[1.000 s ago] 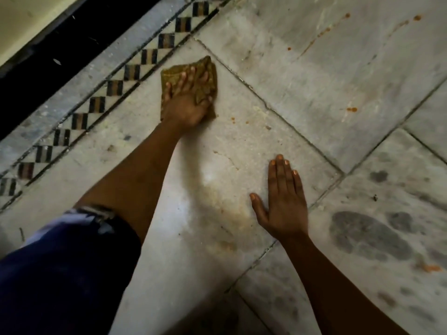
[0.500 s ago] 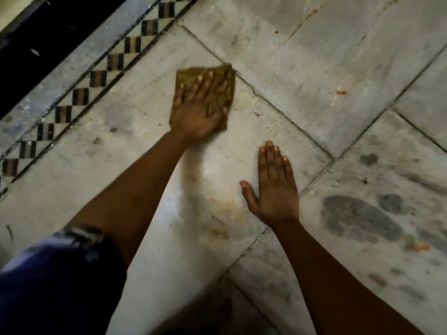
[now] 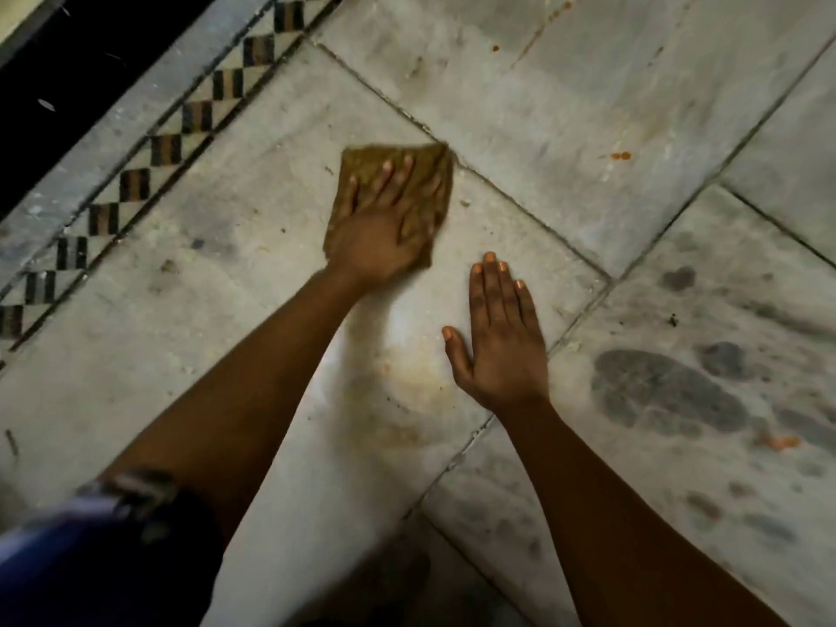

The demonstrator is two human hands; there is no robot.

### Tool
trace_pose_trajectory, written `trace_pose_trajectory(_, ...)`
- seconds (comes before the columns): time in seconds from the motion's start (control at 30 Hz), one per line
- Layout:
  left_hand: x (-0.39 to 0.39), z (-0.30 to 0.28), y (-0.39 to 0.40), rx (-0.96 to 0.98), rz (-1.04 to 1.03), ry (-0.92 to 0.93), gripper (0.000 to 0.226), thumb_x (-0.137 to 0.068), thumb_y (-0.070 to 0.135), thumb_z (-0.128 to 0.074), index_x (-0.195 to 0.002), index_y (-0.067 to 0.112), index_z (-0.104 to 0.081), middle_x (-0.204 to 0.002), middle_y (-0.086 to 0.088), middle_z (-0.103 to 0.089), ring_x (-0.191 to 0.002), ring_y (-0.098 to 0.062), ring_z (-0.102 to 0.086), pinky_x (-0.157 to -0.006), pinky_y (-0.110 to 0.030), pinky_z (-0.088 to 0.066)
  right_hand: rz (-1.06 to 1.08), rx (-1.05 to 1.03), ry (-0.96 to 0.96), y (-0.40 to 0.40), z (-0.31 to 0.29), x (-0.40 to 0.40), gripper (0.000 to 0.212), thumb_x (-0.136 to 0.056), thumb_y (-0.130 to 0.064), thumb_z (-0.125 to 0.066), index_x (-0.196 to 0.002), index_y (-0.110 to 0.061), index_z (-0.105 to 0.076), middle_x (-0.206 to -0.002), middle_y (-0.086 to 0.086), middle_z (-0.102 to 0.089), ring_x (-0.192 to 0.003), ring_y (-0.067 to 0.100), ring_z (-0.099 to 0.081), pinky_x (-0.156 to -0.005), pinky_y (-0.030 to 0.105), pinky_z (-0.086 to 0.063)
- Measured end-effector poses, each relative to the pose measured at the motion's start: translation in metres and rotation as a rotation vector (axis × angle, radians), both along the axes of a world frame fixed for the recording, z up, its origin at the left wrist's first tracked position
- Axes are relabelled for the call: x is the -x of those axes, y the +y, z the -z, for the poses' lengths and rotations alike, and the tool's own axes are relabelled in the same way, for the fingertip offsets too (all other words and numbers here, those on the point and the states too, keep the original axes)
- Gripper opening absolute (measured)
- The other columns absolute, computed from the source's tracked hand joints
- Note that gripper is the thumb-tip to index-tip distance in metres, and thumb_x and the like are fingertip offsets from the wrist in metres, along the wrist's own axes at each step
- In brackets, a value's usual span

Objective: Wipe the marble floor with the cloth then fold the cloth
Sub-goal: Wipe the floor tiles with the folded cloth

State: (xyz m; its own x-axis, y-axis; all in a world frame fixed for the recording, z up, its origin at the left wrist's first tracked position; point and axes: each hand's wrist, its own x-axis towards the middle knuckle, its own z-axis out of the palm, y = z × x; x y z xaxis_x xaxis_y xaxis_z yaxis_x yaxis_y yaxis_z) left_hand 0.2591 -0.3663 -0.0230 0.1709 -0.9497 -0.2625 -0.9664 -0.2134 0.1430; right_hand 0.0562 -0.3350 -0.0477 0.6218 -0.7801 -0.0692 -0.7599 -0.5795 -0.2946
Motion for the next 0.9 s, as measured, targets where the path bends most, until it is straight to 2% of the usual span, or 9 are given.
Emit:
trace_pose_trajectory(0.1,0.008,0.001,-0.03,-0.01,0.006,0.014,0.061,-0.094,0.051,-0.026,-0.149,0.034,-0.006,-0.159,0.0,0.002,-0.146,-0.02,0.004,-0.114,-0.041,0.007,0.013,0.017,0.004,0.0,-0.001,0.001,0.072,-0.092,-0.046,-0.032,-0.147,-0.002,-0.019,-0.155,0.016,-0.017,-0.145,0.025,-0.013,-0.117,0.039,-0.009)
trace_pose_trajectory(0.17,0.017,0.002,0.007,0.043,0.108,-0.006,0.065,-0.088,0.053,-0.018,-0.149,0.031,-0.013,-0.158,-0.004,-0.007,-0.145,-0.023,-0.003,-0.113,-0.041,0.004,0.047,0.014,0.008,0.001,-0.001,0.001,0.074,-0.091,-0.047,-0.032,-0.147,-0.001,-0.018,-0.155,0.018,-0.016,-0.145,0.027,-0.012,-0.117,0.04,-0.009)
trace_pose_trajectory(0.27,0.024,0.0,0.095,0.095,0.23,0.021,0.062,-0.088,0.049,-0.027,-0.146,0.028,-0.026,-0.154,-0.006,-0.021,-0.143,-0.022,-0.016,-0.113,-0.041,-0.007,0.063,0.012,-0.012,0.0,-0.001,0.001,0.076,-0.091,-0.048,-0.032,-0.147,0.001,-0.018,-0.155,0.02,-0.015,-0.144,0.03,-0.011,-0.117,0.041,-0.009)
trace_pose_trajectory(0.33,0.016,-0.002,0.122,0.062,0.23,0.038,0.06,-0.088,0.05,-0.03,-0.146,0.031,-0.025,-0.154,-0.002,-0.022,-0.142,-0.019,-0.017,-0.112,-0.04,-0.009,0.055,0.008,-0.013,0.001,0.0,0.001,0.076,-0.091,-0.048,-0.033,-0.147,0.001,-0.017,-0.155,0.02,-0.014,-0.145,0.03,-0.01,-0.117,0.041,-0.009)
trace_pose_trajectory(0.47,-0.001,-0.003,0.052,0.014,0.096,-0.013,0.069,-0.085,0.06,-0.015,-0.148,0.034,-0.011,-0.158,0.0,-0.009,-0.145,-0.021,-0.007,-0.113,-0.039,0.002,0.06,0.014,-0.016,0.0,0.001,0.001,0.077,-0.091,-0.048,-0.033,-0.147,0.001,-0.016,-0.155,0.021,-0.013,-0.144,0.03,-0.01,-0.117,0.041,-0.009)
trace_pose_trajectory(0.6,-0.003,0.001,-0.035,-0.031,-0.055,-0.012,0.064,-0.094,0.056,-0.025,-0.149,0.033,-0.003,-0.159,0.001,0.005,-0.145,-0.02,0.007,-0.113,-0.043,0.008,0.058,0.032,-0.015,0.001,-0.001,0.001,0.076,-0.091,-0.047,-0.033,-0.147,0.001,-0.017,-0.154,0.021,-0.015,-0.144,0.03,-0.012,-0.117,0.041,-0.009)
trace_pose_trajectory(0.7,0.01,0.006,-0.01,0.011,0.197,-0.078,0.072,-0.086,0.059,-0.014,-0.15,0.025,-0.009,-0.159,-0.005,-0.003,-0.145,-0.023,0.001,-0.112,-0.039,0.01,0.091,0.025,-0.009,0.001,-0.001,0.002,0.075,-0.091,-0.046,-0.033,-0.146,0.002,-0.019,-0.154,0.02,-0.016,-0.144,0.031,-0.013,-0.117,0.042,-0.01)
trace_pose_trajectory(0.8,-0.001,0.006,0.063,0.094,0.547,-0.012,0.064,-0.089,0.055,-0.024,-0.147,0.028,-0.022,-0.156,-0.005,-0.015,-0.144,-0.022,-0.011,-0.113,-0.041,-0.001,0.103,0.022,-0.021,0.001,0.001,0.001,0.074,-0.091,-0.046,-0.03,-0.146,0.002,-0.018,-0.154,0.021,-0.016,-0.144,0.032,-0.012,-0.117,0.041,-0.009)
trace_pose_trajectory(0.9,-0.032,0.005,0.063,0.061,0.58,0.027,0.058,-0.09,0.056,-0.027,-0.144,0.035,-0.025,-0.153,0.0,-0.019,-0.142,-0.02,-0.015,-0.111,-0.035,-0.006,0.092,0.03,-0.019,0.0,0.001,0.001,0.075,-0.091,-0.046,-0.03,-0.146,0.003,-0.017,-0.154,0.022,-0.014,-0.144,0.032,-0.011,-0.117,0.041,-0.008)
